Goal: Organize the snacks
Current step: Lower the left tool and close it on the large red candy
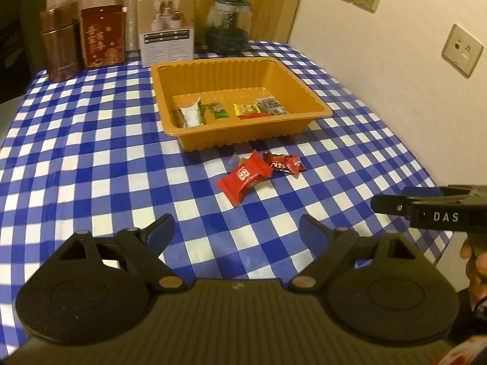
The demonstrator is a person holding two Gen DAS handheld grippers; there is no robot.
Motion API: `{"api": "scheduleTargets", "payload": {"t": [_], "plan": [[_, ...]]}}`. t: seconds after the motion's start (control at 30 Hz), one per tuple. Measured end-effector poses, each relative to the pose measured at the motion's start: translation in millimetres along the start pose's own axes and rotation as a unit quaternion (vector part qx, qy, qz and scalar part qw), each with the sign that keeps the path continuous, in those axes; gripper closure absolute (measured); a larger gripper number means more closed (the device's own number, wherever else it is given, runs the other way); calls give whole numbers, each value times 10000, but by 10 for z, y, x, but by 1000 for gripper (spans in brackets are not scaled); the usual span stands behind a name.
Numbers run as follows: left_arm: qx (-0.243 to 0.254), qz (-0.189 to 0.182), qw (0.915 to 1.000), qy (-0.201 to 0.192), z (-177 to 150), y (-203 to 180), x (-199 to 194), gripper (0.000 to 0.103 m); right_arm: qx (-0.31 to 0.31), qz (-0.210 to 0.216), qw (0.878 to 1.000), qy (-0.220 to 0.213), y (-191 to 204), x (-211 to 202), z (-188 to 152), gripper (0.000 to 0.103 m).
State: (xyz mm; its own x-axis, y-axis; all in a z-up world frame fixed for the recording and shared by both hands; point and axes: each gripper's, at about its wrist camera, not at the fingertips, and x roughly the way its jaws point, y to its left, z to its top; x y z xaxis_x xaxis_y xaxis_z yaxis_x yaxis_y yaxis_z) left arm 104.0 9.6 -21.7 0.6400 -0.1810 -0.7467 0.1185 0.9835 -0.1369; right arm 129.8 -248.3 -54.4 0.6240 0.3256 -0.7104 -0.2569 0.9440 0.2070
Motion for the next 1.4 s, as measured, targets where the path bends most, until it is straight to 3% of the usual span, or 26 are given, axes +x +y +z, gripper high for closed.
{"api": "scheduleTargets", "payload": {"t": [0.33,0.7,0.8,1.0,1.1,1.3,1.4], "plan": [[826,-72,9966,12,81,71,368,19,-231,45,9997,72,-79,282,89,34],[2114,-483,9762,54,175,-54,887,34,-289,206,9994,54,-85,663,197,34],[2289,-550,9719,83,183,-76,1027,45,-180,253,9995,52,-84,745,199,34],[2490,-635,9664,107,256,-106,1176,49,-107,261,9996,88,-77,847,176,34],[2600,-655,9633,154,299,-131,1235,56,-64,260,9996,117,-85,871,164,34],[2858,-623,9560,231,317,-167,1347,57,-91,204,9997,103,-104,893,150,34],[2896,-634,9545,315,314,-179,1389,65,-52,200,9997,119,-119,902,138,34]]}}
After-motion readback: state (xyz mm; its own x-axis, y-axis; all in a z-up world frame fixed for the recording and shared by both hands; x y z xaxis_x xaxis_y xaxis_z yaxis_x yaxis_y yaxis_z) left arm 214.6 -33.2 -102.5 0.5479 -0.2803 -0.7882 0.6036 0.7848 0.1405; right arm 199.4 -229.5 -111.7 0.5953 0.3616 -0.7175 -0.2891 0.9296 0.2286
